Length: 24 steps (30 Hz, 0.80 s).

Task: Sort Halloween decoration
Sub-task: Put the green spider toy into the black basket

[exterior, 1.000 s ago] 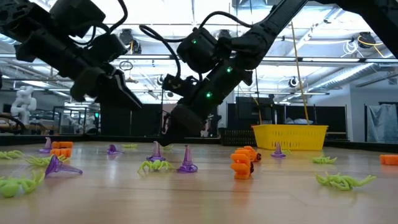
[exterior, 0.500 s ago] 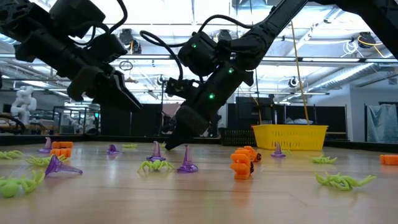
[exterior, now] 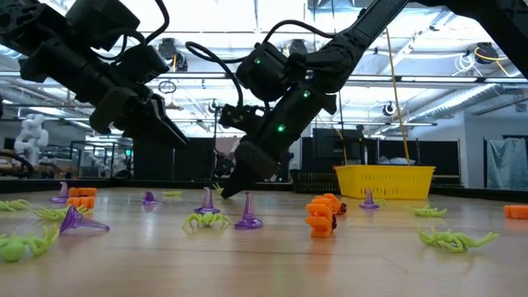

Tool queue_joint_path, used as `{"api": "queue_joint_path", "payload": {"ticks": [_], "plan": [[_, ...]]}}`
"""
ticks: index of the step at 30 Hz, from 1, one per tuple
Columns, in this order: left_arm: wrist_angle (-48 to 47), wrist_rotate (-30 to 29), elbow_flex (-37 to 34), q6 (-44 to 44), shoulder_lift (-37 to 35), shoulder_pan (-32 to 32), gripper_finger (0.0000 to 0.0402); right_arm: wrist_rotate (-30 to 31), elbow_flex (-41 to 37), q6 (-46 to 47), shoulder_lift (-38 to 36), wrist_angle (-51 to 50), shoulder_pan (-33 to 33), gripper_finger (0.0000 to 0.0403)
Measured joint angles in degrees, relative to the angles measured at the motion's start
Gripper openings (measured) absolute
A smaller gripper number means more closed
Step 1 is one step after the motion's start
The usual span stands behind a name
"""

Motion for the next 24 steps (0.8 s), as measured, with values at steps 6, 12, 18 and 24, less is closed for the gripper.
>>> {"api": "queue_joint_path", "payload": {"ticks": [6,12,18,24], "plan": [[-0.21,-0.02,0.04,-0.01,0.02,0.00,0.0128,0.01,-0.07,-0.79,-1.77,-1.03,1.18,0.0000],[-0.50,-0.02,0.04,-0.01,0.02,0.00,0.0128,0.47,-0.07,-1.17,-3.52,-2.25,2.12,0.0000],[-0.50,0.00,0.04,-0.05,0.02,0.00,0.0128,4.26,-0.04,2.08,-1.84,4.61,2.06,0.0014],[-0.52,1.17,0.04,-1.27,0.02,0.00,0.0128,2.86,-0.04,6.27,0.13,8.48,1.99,0.0094]]}}
